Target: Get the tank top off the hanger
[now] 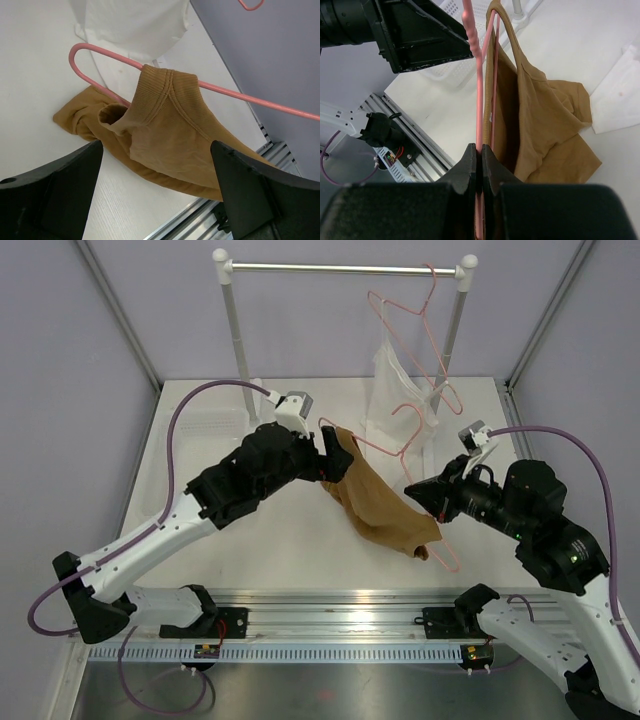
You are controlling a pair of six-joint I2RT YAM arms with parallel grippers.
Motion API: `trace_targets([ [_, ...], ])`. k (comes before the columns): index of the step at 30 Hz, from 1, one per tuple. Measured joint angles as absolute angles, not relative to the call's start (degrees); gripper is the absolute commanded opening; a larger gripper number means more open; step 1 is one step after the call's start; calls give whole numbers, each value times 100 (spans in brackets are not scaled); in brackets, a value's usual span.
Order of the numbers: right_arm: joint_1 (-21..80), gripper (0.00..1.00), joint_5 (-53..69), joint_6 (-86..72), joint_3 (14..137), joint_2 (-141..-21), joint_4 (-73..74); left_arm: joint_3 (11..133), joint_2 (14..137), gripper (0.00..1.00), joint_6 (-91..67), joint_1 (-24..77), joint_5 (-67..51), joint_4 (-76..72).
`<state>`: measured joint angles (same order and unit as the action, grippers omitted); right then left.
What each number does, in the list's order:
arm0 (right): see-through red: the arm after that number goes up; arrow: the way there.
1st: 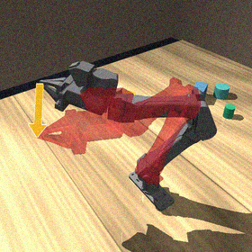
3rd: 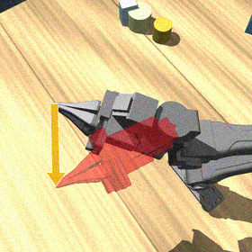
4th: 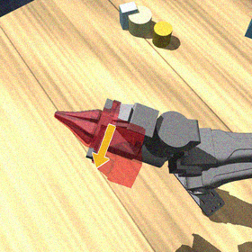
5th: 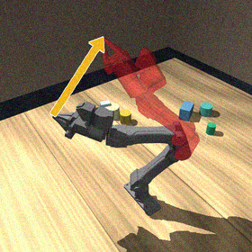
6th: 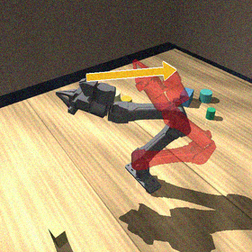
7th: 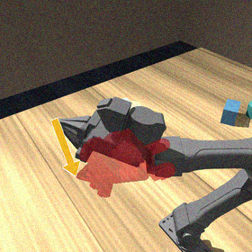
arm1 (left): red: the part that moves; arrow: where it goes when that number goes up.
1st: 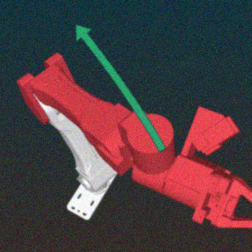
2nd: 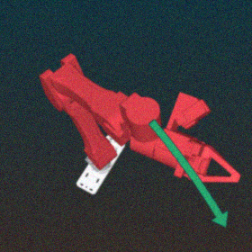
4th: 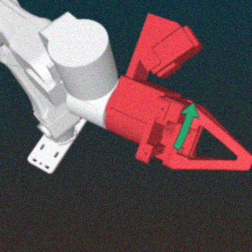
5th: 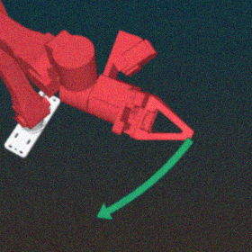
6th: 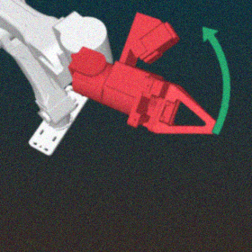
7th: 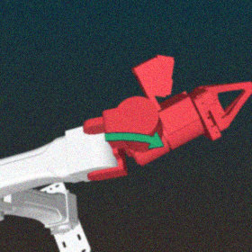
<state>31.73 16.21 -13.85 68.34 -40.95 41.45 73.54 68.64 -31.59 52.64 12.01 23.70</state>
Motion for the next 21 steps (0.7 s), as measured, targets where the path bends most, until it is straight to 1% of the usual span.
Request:
trace_targets([
  [1,3173,0,1619,-1389,6834,-4091,4121,7400,6947,86,-3153,5262,1208,2338],
  [2,3173,0,1621,-1391,6834,-4095,4108,7448,7024,85,-3153,5264,1208,2290],
  [10,3173,0,1603,-1347,6810,-4191,4073,7498,7260,86,-3144,5266,1105,2010],
  [14,3173,0,1643,-1330,6720,-4195,4001,7498,7269,72,-3155,5266,1100,1850],
  [15,3173,0,1658,-1328,6700,-4189,3990,7498,7288,65,-3157,5266,1125,1824],
  [17,3175,0,1675,-1328,6670,-4189,3964,7500,7360,61,-3162,5264,1179,1811],
  [18,3175,0,1691,-1328,6663,-4189,3959,7500,7411,53,-3148,5266,1205,1813],
  [20,3175,0,1721,-1328,6643,-4189,3913,7500,7524,44,-3148,5266,1253,1813],
  [21,3175,0,1728,-1328,6632,-4185,3885,7500,7579,34,-3146,5266,1275,1820],
])
